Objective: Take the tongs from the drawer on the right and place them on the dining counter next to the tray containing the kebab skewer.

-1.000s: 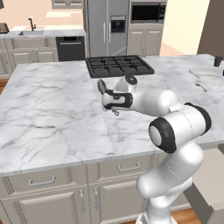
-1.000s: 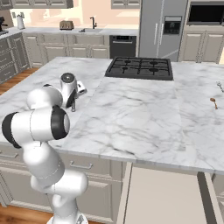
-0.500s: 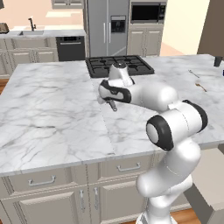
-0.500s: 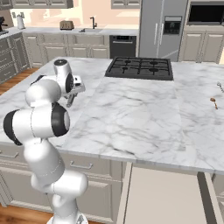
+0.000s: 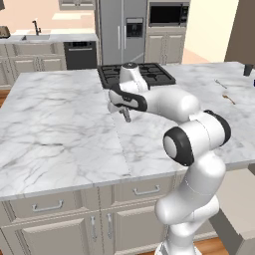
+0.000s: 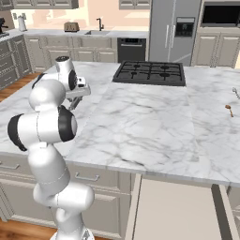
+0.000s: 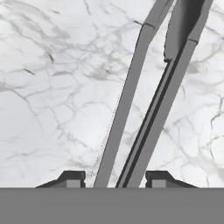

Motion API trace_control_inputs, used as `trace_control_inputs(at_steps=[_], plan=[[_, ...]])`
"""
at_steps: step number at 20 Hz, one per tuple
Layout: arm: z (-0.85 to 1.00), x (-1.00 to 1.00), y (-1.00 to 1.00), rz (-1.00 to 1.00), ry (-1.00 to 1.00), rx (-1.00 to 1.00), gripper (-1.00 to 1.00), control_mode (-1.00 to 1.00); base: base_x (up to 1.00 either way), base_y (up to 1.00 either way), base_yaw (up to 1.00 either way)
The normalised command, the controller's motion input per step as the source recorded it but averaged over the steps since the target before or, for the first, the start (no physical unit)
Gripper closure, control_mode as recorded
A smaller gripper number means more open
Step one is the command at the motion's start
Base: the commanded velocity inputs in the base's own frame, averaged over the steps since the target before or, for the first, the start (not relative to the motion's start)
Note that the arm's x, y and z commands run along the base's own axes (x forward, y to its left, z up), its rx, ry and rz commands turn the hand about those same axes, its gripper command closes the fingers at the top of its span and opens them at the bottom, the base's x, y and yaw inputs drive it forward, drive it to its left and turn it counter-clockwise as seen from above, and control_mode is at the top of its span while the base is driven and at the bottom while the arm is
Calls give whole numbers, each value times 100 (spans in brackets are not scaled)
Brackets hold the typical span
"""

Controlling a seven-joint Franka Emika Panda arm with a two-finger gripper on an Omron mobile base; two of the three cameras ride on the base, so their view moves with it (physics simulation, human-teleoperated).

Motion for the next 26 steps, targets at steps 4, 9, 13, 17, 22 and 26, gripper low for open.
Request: trace_control_inputs(at_steps=[4, 9, 13, 17, 22, 26], plan=[[0, -1, -1, -5, 0, 0, 100, -100, 0, 0, 0], [-4, -13, 0, -4, -2, 0, 100, -100, 0, 0, 0], [-3, -8, 0, -2, 0, 0, 100, -100, 0, 0, 0], [0, 0, 0, 0, 0, 0, 100, 100, -9, 0, 0], [0, 0, 0, 0, 0, 0, 100, 100, -62, 0, -2], [0, 0, 0, 0, 0, 0, 100, 100, -93, 0, -8]])
